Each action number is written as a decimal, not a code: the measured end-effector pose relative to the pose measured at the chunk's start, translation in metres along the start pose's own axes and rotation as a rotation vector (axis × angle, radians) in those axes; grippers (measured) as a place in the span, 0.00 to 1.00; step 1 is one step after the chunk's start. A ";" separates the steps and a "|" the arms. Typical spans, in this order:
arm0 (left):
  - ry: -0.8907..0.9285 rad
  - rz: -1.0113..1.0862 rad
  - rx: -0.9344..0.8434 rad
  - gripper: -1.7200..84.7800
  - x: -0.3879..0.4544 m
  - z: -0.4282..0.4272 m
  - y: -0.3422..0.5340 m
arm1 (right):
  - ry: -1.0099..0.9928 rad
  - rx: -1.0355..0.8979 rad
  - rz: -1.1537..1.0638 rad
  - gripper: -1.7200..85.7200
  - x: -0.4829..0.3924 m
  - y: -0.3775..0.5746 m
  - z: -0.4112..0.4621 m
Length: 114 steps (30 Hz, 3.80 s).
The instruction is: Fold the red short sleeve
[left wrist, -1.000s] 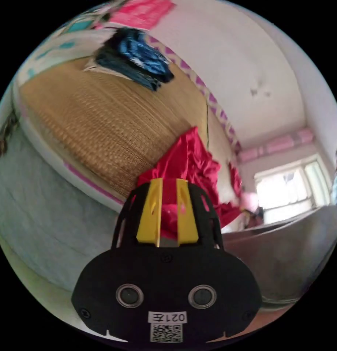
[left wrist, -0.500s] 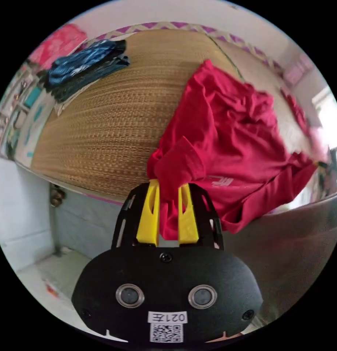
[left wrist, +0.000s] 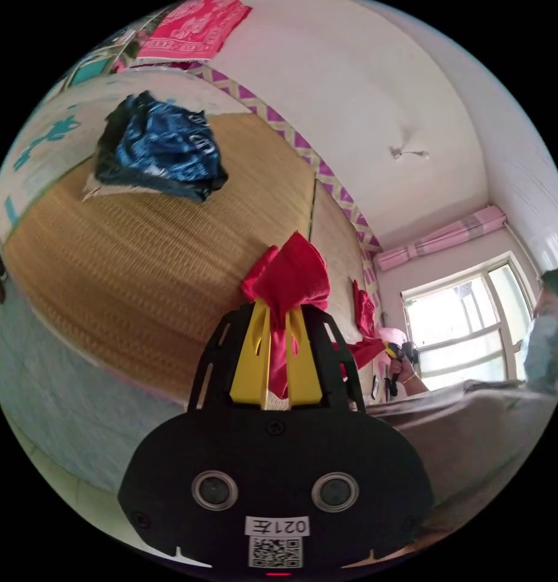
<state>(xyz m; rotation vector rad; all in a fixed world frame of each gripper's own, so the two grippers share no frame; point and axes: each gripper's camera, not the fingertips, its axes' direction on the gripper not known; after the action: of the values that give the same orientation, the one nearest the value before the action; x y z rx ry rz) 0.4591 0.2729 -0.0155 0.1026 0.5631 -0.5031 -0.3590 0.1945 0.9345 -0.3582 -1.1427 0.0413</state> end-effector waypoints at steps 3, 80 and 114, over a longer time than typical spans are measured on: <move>0.016 0.094 -0.003 0.03 0.035 0.023 -0.120 | -0.029 0.060 -0.062 0.02 -0.033 -0.084 -0.015; -0.144 1.230 -0.949 0.08 0.544 0.131 -0.187 | 0.602 -0.798 -0.779 0.12 -0.315 -0.097 0.025; -0.023 1.328 -0.627 0.08 0.758 -0.087 -0.327 | 0.564 -0.620 -0.905 0.09 -0.584 -0.119 -0.075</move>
<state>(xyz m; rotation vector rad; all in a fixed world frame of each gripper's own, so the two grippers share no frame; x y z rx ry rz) 0.8111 -0.3174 -0.4803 -0.1361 0.4924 0.9635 -0.5558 -0.0616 0.4278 -0.3349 -0.6435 -1.1593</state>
